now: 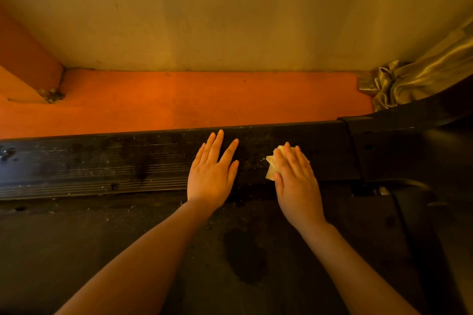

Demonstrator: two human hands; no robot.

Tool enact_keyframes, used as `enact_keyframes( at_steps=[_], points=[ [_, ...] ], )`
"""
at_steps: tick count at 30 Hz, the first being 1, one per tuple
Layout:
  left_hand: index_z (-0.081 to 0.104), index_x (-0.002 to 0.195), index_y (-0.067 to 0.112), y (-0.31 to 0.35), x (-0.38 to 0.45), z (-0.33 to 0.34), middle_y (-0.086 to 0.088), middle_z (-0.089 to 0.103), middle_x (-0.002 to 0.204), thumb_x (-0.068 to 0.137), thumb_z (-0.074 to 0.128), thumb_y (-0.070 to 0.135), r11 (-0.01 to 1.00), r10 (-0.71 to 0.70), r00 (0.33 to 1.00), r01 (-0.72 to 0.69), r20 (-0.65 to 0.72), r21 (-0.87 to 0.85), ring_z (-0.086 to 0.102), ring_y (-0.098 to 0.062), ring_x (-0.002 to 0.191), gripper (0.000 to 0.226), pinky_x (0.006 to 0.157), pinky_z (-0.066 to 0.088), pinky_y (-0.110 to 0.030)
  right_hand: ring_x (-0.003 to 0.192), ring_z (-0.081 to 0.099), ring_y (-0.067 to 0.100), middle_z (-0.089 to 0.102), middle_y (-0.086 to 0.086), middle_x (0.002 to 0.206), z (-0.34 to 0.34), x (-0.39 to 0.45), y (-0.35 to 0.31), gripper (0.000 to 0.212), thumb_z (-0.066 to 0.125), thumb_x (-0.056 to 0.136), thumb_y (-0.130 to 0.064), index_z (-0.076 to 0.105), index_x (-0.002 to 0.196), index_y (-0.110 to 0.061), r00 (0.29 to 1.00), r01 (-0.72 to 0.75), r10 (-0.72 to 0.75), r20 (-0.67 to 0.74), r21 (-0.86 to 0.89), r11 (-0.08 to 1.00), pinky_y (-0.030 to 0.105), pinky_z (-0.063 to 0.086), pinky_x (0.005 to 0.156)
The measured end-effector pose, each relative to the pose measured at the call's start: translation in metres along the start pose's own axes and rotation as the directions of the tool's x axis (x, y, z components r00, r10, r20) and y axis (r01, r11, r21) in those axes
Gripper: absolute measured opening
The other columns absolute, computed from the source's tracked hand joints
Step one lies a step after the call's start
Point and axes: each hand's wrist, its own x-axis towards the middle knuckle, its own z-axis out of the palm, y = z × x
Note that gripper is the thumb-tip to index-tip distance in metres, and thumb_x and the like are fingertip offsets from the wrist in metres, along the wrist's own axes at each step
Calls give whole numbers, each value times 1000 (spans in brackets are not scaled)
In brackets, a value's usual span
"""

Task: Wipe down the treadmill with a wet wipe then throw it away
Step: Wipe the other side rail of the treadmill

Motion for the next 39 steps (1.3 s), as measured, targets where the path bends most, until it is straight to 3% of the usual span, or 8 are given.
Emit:
enact_keyframes(
  at_steps=[12,28,39],
  points=[
    [17,154,31,0,0,1,-4,4,164,100,17,48,1000,10,1000,-10,-14,7,-4,-19,150,57,119,0,-32,151,-3,23,6,2,164,-8,64,-10,52,34,105,-23,18,155,-21,999,43,-43,22,-7,999,35,-1,118],
    [16,154,31,-1,0,0,-4,2,164,100,16,48,1000,7,1000,-7,2,5,-5,-19,150,57,119,0,-33,150,7,22,16,2,162,5,0,-11,54,42,102,-24,24,153,-20,999,49,-49,9,-3,999,38,10,119],
    [17,154,30,-2,-1,-1,-5,4,164,100,17,47,1000,22,1000,-22,-1,13,-4,-19,150,57,119,-1,-32,151,-3,22,4,1,164,-2,58,-22,52,30,106,-27,16,155,-21,996,83,-81,49,-54,995,34,-1,118]
  ],
)
